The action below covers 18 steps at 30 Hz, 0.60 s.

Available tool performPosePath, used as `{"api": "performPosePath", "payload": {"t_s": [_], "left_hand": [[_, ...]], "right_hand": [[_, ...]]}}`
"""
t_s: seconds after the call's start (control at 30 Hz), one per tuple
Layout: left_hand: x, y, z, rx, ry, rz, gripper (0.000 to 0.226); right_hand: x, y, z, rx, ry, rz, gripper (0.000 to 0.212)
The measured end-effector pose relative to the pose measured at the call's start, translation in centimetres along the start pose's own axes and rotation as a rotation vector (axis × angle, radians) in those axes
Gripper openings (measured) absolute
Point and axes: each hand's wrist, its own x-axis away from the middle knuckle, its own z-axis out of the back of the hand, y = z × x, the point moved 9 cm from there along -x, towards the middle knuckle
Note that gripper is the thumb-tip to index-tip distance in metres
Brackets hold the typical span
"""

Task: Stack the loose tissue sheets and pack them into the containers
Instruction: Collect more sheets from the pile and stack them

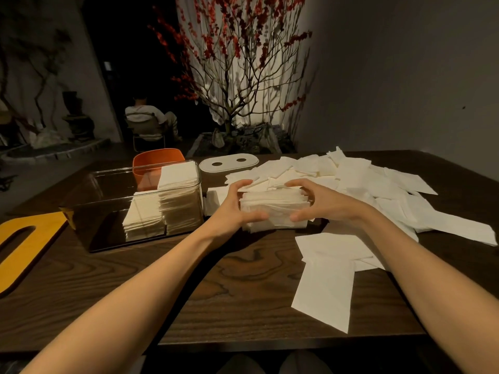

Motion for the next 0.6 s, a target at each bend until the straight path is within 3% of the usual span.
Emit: {"api": "performPosePath", "payload": {"t_s": [0.23, 0.37, 0.47, 0.6], "left_hand": [[-0.1, -0.6, -1.2, 0.141, 0.03, 0.042, 0.098], [-0.3, -1.1, -0.4, 0.203, 0.036, 0.071, 0.107], [-0.3, -1.1, -0.5, 0.215, 0.026, 0.085, 0.101], [-0.3, -0.8, -1.1, 0.066, 0.04, 0.074, 0.093]], "right_hand": [[0.5, -1.7, -1.4, 0.072, -0.023, 0.064, 0.08], [0.6, -0.6, -0.6, 0.067, 0.011, -0.026, 0.081], [0.7, -0.3, -0.7, 0.098, 0.027, -0.047, 0.085], [0.3, -1.2, -1.4, -0.014, 0.066, 0.009, 0.077]]}}
